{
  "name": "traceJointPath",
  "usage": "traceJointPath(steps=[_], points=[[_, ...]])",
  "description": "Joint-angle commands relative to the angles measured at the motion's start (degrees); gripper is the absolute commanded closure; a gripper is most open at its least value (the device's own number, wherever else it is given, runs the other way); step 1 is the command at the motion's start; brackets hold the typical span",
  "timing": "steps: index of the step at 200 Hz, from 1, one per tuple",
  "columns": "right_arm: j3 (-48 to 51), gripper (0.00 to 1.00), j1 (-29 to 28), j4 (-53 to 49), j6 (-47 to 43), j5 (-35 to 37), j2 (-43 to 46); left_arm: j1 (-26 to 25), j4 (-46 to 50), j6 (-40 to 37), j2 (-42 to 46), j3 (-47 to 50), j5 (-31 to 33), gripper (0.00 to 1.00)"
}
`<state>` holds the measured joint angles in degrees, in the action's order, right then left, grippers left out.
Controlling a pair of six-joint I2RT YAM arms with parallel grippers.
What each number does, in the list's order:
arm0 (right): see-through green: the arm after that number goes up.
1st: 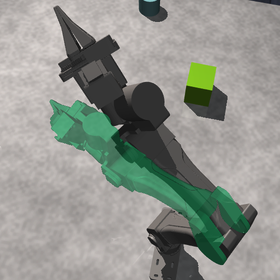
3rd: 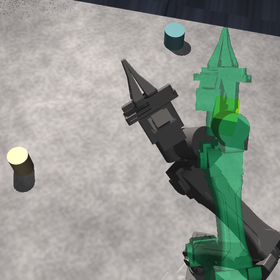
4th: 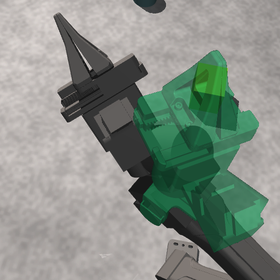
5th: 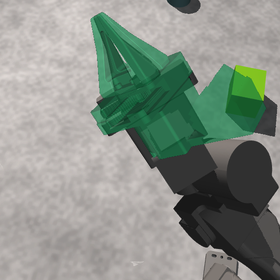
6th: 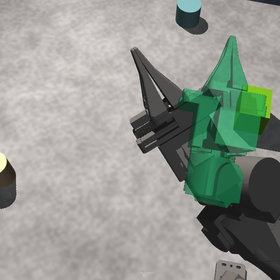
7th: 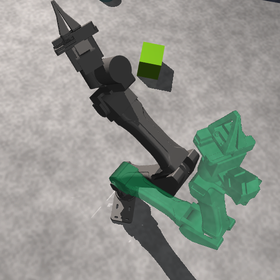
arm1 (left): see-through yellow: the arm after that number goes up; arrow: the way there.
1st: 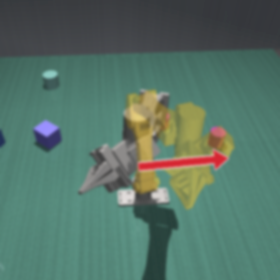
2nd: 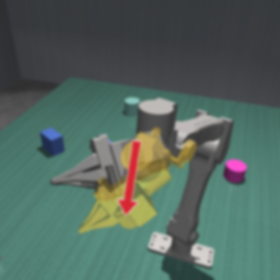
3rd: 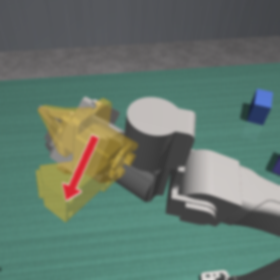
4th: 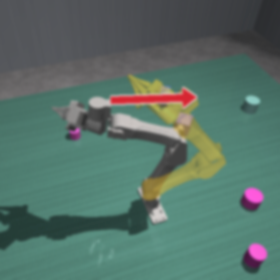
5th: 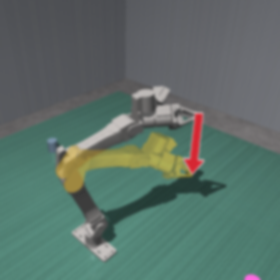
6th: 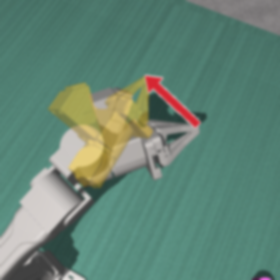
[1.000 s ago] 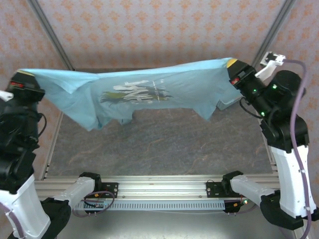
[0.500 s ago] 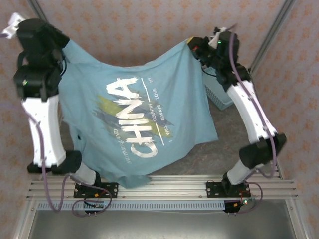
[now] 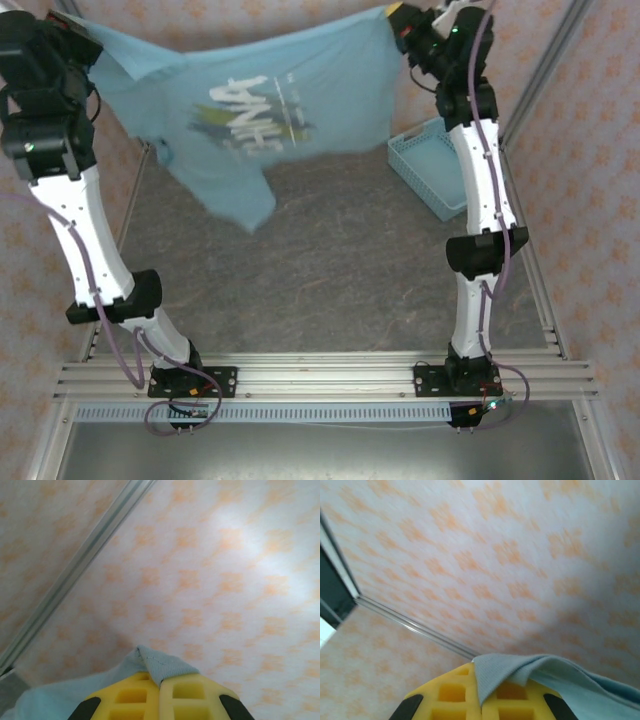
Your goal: Fold and stack the t-shirts
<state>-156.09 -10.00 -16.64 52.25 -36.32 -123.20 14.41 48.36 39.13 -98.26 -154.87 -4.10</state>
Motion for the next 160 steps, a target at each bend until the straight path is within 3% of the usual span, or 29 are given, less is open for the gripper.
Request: traceJointPath(steps=[1, 22, 49, 66, 92, 116, 160], points=[[-3.06, 1.00, 2.85, -0.27, 3.29, -1.41, -2.21, 0.40, -2.32, -0.22, 4.55, -0.86, -3.02, 1.00], [-1.66, 1.00, 3.49, -7.37, -1.57, -3.43, -2.36, -0.02, 2.40, 0.37, 9.55, 9.53, -6.13, 1.00], [5.24, 1.00, 2.43, -23.98, -11.14, -3.53, -1.26, -3.07, 1.76, 4.47, 22.90, 43.36, -5.75, 1.00], [21.48, 1.00, 0.69, -26.10, -15.14, -1.31, 3.64, -5.03, 2.21, 8.22, 29.26, 63.13, -6.32, 1.00], [53.12, 1.00, -1.09, -14.58, -10.85, -0.19, 11.46, -8.99, 1.78, 9.41, 33.27, 86.18, -7.17, 1.00], [69.37, 1.00, -2.23, -9.75, -8.16, 1.70, 12.34, -12.04, -4.19, 14.17, 33.76, 102.79, -10.43, 1.00], [77.35, 1.00, -3.62, -15.94, -9.45, 6.08, 11.15, -18.31, -4.51, 21.79, 30.50, 115.05, -12.36, 1.00]])
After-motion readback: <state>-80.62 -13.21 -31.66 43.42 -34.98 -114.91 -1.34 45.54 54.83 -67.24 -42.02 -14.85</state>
